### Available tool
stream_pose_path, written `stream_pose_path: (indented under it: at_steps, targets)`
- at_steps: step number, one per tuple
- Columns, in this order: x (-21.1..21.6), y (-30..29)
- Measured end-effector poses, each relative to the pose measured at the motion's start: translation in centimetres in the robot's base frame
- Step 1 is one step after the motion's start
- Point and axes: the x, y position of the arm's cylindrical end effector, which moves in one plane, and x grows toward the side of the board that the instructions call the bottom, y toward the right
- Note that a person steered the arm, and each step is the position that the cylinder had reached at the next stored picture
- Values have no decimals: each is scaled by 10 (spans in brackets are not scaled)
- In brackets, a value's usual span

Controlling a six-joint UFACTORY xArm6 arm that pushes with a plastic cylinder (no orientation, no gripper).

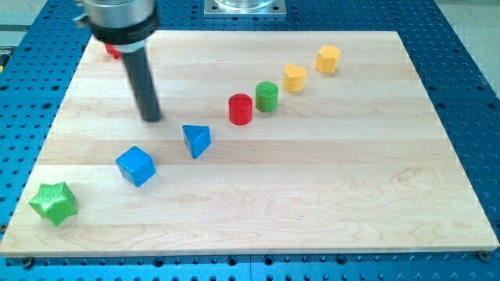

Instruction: Move the cube to the top left of the red circle

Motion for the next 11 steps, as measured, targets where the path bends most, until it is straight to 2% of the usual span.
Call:
stream_pose_path:
  at_steps: [1,2,3,5,7,9,11]
  targets:
    - [81,-52]
    - [113,-38]
    - [115,29]
    - [128,52]
    - [92,52]
    - [-13,59]
    - [-65,69]
